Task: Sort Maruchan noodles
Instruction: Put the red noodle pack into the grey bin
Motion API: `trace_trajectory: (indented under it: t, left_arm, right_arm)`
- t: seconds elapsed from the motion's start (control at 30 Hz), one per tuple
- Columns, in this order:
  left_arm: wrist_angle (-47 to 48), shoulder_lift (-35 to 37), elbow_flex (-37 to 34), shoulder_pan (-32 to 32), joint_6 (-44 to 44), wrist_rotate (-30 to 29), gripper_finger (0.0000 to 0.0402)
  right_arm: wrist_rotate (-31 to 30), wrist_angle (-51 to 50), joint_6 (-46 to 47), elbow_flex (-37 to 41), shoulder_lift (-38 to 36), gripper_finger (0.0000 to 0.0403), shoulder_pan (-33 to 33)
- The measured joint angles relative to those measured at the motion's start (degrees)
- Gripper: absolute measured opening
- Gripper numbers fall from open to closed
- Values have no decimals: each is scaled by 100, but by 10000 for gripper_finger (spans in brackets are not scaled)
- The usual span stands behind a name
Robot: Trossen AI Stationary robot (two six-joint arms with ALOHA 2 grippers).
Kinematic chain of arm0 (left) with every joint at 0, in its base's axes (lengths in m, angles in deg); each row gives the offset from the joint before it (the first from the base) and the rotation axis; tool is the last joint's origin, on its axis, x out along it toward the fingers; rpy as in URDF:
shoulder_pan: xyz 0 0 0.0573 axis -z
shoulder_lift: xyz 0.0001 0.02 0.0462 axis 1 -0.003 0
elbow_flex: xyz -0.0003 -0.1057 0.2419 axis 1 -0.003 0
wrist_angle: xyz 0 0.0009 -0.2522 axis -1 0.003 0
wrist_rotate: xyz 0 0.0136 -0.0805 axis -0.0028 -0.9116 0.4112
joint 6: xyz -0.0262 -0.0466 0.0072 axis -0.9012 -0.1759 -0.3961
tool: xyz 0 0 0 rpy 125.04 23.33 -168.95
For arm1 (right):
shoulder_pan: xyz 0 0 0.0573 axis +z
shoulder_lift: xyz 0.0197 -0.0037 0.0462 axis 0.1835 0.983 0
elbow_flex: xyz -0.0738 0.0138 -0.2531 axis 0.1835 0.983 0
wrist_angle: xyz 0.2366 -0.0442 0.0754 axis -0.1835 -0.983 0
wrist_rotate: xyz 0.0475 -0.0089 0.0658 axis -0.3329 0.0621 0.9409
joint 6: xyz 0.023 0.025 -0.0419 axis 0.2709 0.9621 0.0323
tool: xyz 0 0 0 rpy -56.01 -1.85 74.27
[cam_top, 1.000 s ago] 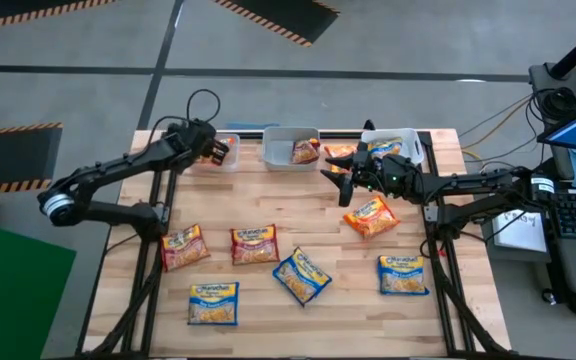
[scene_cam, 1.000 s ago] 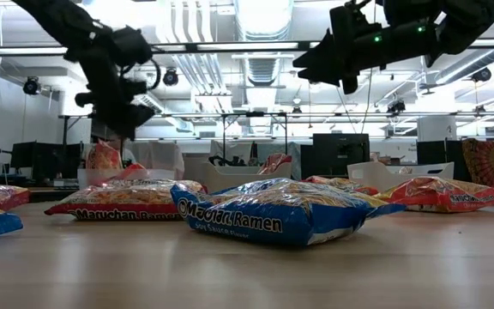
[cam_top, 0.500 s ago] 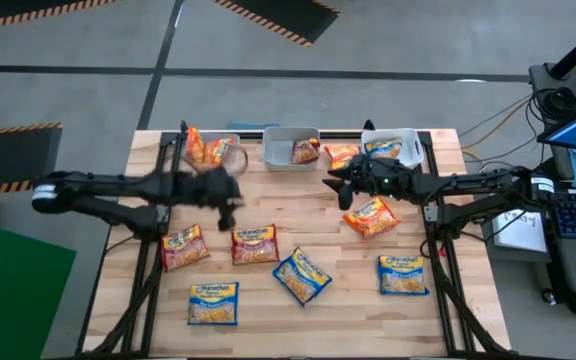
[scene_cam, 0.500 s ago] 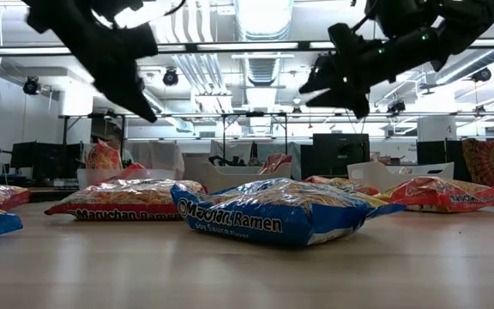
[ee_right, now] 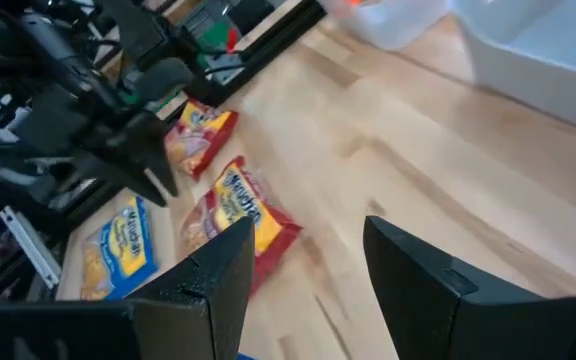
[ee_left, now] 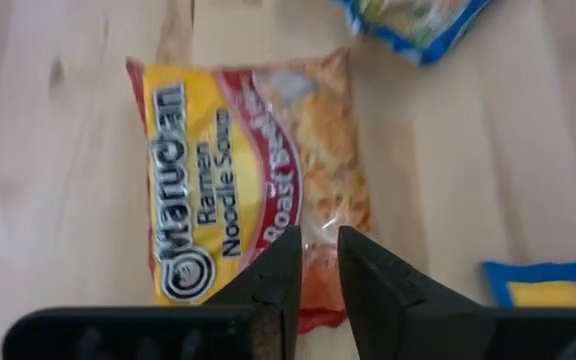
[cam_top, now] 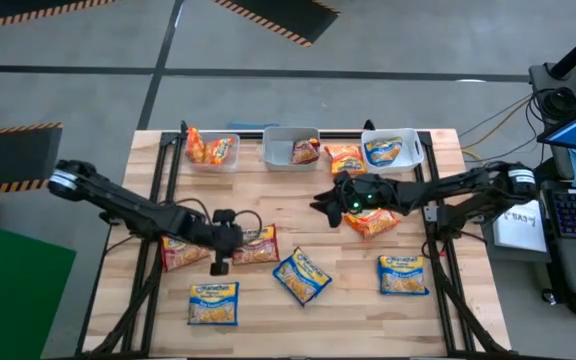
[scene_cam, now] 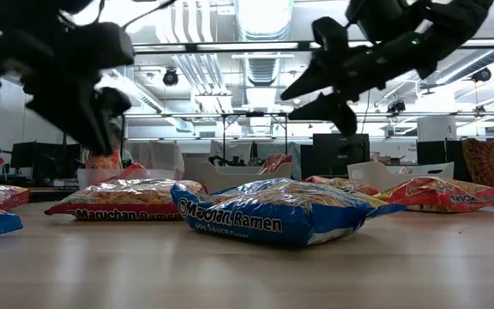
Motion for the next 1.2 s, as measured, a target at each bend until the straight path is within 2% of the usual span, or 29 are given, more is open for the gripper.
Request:
trace_trajectory:
  t: [0.3, 0.5, 0.67, 0.93, 1.07, 1.2]
  left_arm:
    - [-160, -581, -181, 50, -350, -79, 39]
    - [-295, -732, -184, 70, -336, -150, 39]
    - [-300, -565, -183, 139, -304, -151, 39]
    - [-410, -305, -209, 522, -365, -339, 39]
    - [-642, -319, -299, 837, -521, -583, 39]
    - [-894, -327, -495, 1079, -761, -852, 39]
  right_arm:
    - [2, -889, -32, -1194, 1020, 177, 67]
    - [154, -1706, -38, -2041, 1610, 211, 70]
    - [153, -2336, -245, -2738, 2126, 244, 67]
    - [854, -2630, -957, -3661, 2922, 276, 67]
    - [1309, -2638, -1666, -3983, 3251, 278, 67]
    - [1467, -2634, -2411, -4183, 3514, 275, 72]
